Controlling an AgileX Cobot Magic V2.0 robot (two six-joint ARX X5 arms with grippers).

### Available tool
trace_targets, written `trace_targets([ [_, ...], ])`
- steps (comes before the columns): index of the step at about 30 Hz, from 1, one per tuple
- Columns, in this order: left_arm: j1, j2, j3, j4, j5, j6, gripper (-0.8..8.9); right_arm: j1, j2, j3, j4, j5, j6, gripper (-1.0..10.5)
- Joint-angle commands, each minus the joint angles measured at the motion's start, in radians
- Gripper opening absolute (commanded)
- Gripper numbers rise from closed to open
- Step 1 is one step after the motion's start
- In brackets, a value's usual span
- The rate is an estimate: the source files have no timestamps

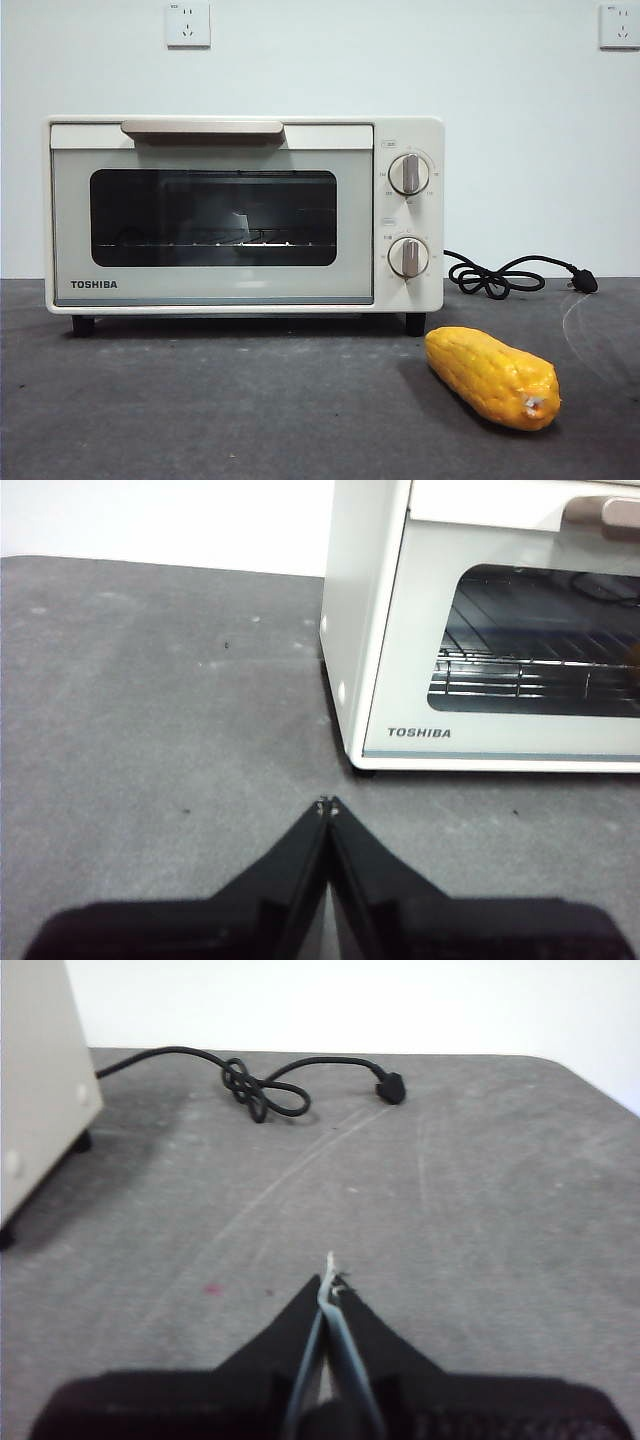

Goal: Take the corn from the table,put the corn in the oven

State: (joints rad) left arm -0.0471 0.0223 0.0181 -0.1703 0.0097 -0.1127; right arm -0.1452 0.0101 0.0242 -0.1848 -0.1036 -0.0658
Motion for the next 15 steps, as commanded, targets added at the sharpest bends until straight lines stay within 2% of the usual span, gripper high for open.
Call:
trace_targets([
  [1,-0.003,0.000,-0.008,0.029,0.000,-0.006,-0.04,0.000,-0.001,-0.008,0.006,-0.040,0.203,0.0],
  [4,-0.003,0.000,-0.008,0.008,0.062,-0.111,-0.04,0.000,-0.001,-0.006,0.004,-0.101,0.480,0.0],
  [6,-0.003,0.008,-0.006,0.006,0.124,-0.183,-0.05,0.001,0.000,-0.006,0.005,-0.154,0.577,0.0],
  [8,-0.007,0.019,-0.006,0.006,0.186,-0.245,-0.06,0.001,0.001,-0.005,0.005,-0.234,0.623,0.0],
  [11,-0.007,0.050,-0.003,0.005,0.285,-0.337,-0.06,0.001,0.008,-0.005,0.006,-0.351,0.638,0.0],
  [13,-0.007,0.074,-0.003,0.006,0.353,-0.340,-0.06,0.001,0.013,-0.004,0.007,-0.376,0.637,0.0],
  [15,-0.007,0.095,-0.003,0.006,0.397,-0.340,-0.05,0.001,0.013,-0.004,0.007,-0.358,0.636,0.0],
])
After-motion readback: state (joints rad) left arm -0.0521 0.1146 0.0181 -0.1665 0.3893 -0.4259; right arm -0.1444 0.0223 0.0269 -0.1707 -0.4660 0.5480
